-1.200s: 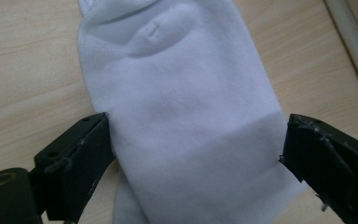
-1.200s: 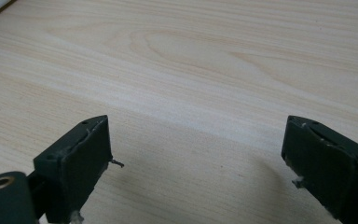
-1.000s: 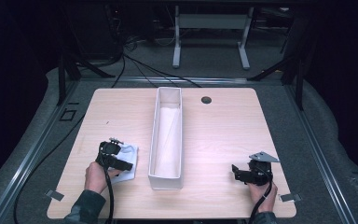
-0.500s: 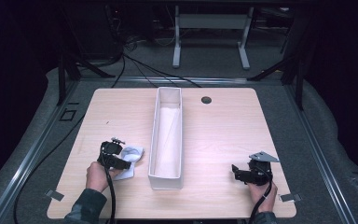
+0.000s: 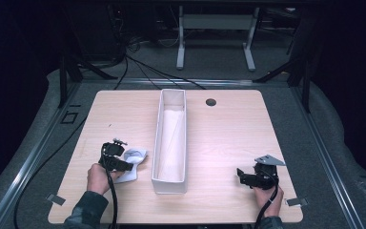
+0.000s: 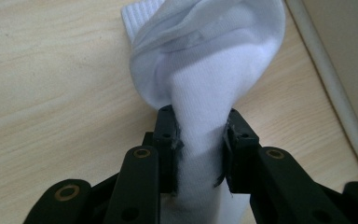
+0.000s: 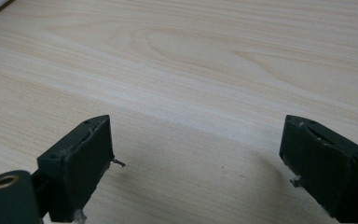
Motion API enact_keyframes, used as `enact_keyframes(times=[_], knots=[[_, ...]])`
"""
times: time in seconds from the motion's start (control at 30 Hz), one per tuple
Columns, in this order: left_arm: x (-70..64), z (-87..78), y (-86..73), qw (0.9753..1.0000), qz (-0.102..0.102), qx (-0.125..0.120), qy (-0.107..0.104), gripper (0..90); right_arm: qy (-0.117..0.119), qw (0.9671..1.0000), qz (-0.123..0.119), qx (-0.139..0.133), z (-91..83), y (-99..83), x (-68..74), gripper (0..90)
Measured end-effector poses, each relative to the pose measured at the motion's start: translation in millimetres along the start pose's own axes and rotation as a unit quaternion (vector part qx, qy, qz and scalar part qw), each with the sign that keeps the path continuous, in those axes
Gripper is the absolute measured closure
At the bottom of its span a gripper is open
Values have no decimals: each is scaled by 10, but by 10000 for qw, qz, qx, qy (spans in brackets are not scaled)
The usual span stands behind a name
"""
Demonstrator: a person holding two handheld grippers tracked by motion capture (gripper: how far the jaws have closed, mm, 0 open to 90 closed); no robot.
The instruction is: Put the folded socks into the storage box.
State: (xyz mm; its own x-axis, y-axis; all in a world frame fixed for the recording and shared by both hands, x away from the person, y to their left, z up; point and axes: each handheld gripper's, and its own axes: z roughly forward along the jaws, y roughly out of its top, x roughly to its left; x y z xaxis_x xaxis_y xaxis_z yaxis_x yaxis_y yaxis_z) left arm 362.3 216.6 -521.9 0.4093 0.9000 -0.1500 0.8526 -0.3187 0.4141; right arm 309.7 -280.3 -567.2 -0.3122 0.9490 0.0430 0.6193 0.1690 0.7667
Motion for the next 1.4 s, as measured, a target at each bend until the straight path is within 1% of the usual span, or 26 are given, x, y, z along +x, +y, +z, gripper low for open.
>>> enact_keyframes(times=[0.1,0.13,0.2,0.23,0.27,0.33,0.37,0.4,0.43,0.53,0.57,0.6,0.73,0.8,0.87,1.13,1.17,1.23,1.3,1.37,1.4], knots=[[6,-38,24,10000,-33,-20,-20,710,3,10000,3,3,1,0,0,90],[9,-79,57,10000,-53,-53,-29,710,-3,10000,4,4,2,0,0,90],[2,-133,102,10000,-27,-55,-26,710,-5,10000,2,6,3,0,1,89],[2,-133,102,10000,-27,-55,-26,710,-5,10000,2,6,3,0,1,89],[-14,-195,155,9999,-51,-83,-44,710,-7,10000,12,11,3,0,-1,85],[-30,-260,215,9999,-71,-118,-55,710,-21,10000,15,15,3,0,-2,79],[-30,-260,215,9999,-71,-118,-55,710,-21,10000,15,15,3,0,-2,79],[-41,-322,280,9998,-100,-157,-91,710,-48,10000,24,19,4,0,-1,72],[-41,-322,280,9998,-100,-157,-91,710,-48,10000,24,19,4,0,-1,72],[-64,-431,424,9998,-84,-163,-50,711,-51,10000,33,28,8,1,-3,70],[-64,-431,424,9998,-84,-163,-50,711,-52,10000,39,28,7,1,-3,70],[-79,-478,487,9998,-75,-162,-19,711,-38,10000,31,17,6,0,-3,71],[-102,-570,585,9997,-120,-194,-81,710,-34,10000,62,-7,4,-1,-5,72],[-121,-603,620,9996,-135,-245,-68,710,-18,10000,69,-4,5,-1,-6,72],[-128,-631,646,9994,-173,-271,-134,710,-11,10000,69,-5,5,-1,-6,73],[-199,-749,800,9990,-180,-397,-83,709,-19,10000,72,-14,9,-2,-5,78],[-199,-749,800,9990,-180,-397,-83,709,-19,10000,72,-14,9,-2,-5,78],[-219,-791,849,9984,-233,-497,-140,709,-2,10000,50,17,9,0,-6,83],[-266,-821,915,9984,-170,-517,-152,707,-17,10000,61,3,14,0,-4,83],[-287,-824,937,9982,-177,-533,-191,707,-23,10000,69,-2,13,-1,-5,83],[-334,-818,984,9984,-148,-519,-183,707,-13,10000,63,2,11,-1,-6,84]])
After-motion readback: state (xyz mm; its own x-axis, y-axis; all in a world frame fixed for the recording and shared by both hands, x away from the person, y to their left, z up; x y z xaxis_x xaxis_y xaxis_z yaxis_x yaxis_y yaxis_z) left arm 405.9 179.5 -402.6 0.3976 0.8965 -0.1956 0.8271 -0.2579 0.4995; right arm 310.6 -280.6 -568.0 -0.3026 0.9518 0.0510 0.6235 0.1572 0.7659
